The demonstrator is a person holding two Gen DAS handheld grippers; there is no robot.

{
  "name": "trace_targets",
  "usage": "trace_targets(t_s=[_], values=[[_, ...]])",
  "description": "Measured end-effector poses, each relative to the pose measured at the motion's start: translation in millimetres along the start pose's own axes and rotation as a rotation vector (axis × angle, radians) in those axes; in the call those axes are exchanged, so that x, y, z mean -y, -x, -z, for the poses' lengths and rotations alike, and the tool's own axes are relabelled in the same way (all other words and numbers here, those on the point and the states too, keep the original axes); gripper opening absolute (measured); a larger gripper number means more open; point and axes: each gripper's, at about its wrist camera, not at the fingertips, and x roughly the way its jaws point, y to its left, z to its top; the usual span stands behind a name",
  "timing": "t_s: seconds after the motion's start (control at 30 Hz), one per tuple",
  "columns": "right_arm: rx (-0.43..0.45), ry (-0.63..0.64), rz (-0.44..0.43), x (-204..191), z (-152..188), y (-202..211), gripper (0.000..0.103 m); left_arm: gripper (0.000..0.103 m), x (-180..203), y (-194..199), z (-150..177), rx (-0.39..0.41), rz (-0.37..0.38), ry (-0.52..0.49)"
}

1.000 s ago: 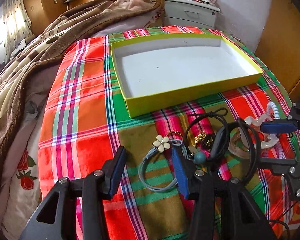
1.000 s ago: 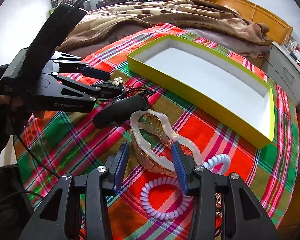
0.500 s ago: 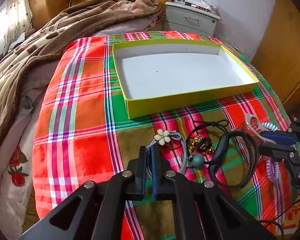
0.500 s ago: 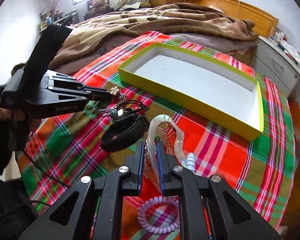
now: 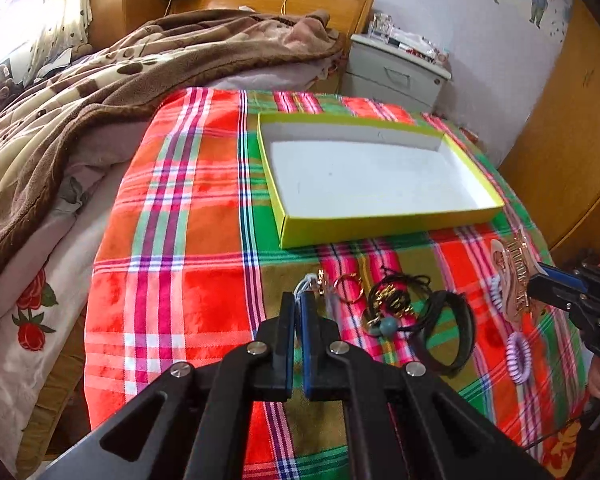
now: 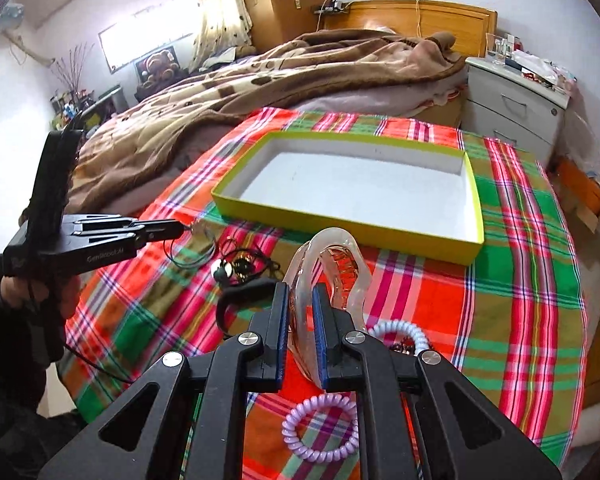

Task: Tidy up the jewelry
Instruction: 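Close the left tool on the grey hair tie with the white flower, then carry the claw clip and hair tie into the yellow box while both tools open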

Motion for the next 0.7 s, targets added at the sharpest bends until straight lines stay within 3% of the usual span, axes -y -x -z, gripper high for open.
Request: trace_targets(t_s=[0.33, 0.7], values=[[0.057, -0.024, 0.012, 6.8, -6.4, 12.3, 0.012, 0.003, -4.3, 8.1, -7.9, 0.016, 0.027, 0.018], [0.098, -0.028, 0.058, 19.5, -21.5, 19.0, 0.012, 0.003, 6.7, 29.5, -33.0, 0.088, 0.062, -0.008]])
